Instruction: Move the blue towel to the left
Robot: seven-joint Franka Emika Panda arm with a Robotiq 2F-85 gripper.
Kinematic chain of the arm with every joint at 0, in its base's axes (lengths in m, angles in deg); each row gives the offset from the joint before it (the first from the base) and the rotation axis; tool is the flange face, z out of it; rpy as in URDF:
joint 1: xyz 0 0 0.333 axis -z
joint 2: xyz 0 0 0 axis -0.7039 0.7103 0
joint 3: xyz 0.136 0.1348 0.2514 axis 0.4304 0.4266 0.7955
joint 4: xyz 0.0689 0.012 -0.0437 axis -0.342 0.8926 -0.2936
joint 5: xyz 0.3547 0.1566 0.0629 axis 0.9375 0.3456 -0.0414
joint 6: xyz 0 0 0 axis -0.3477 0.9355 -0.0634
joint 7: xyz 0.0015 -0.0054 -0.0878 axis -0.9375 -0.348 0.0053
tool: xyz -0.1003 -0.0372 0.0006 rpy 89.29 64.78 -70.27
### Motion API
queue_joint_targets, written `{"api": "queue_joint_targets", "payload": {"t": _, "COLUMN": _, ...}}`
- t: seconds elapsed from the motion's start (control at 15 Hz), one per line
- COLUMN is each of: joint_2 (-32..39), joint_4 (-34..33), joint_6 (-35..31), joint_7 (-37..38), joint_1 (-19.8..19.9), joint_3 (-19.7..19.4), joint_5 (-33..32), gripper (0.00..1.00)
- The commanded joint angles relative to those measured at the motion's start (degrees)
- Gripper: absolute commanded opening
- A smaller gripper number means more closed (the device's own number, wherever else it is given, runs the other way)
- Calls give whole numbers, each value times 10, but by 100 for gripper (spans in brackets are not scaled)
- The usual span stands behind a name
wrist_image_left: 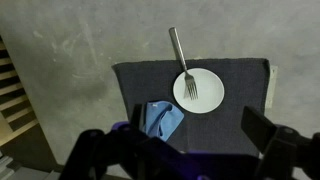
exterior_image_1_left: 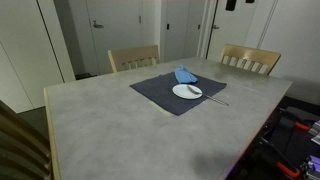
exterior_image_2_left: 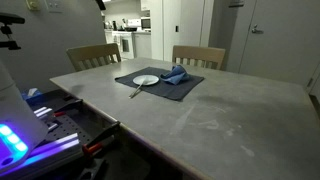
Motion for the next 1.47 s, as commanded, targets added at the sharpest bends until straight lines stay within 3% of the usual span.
{"api": "queue_joint_targets", "payload": {"t": 0.0, "joint_2": 4, "joint_4": -1, "joint_6": 3, "joint_7": 8, "joint_1": -17, "joint_3": -15, "joint_5": -10, "gripper": 100}}
{"api": "queue_joint_targets", "payload": {"t": 0.73, "joint_2": 17, "joint_4": 23, "joint_6": -48, "joint_7": -38, "joint_1": -36, "joint_3": -38, "joint_5": -36, "gripper": 100}}
{"api": "queue_joint_targets", "payload": {"t": 1.07, "joint_2": 49, "joint_4": 65, "joint_6": -161, "joint_7": -112, "joint_1": -32, "joint_3": -93, "joint_5": -40, "gripper": 100}}
{"api": "queue_joint_targets", "payload": {"t": 1.4, "joint_2": 137, "joint_4": 62, "joint_6": -274, "joint_7": -212, "joint_1": -32, "joint_3": -157, "joint_5": -18, "gripper": 100}}
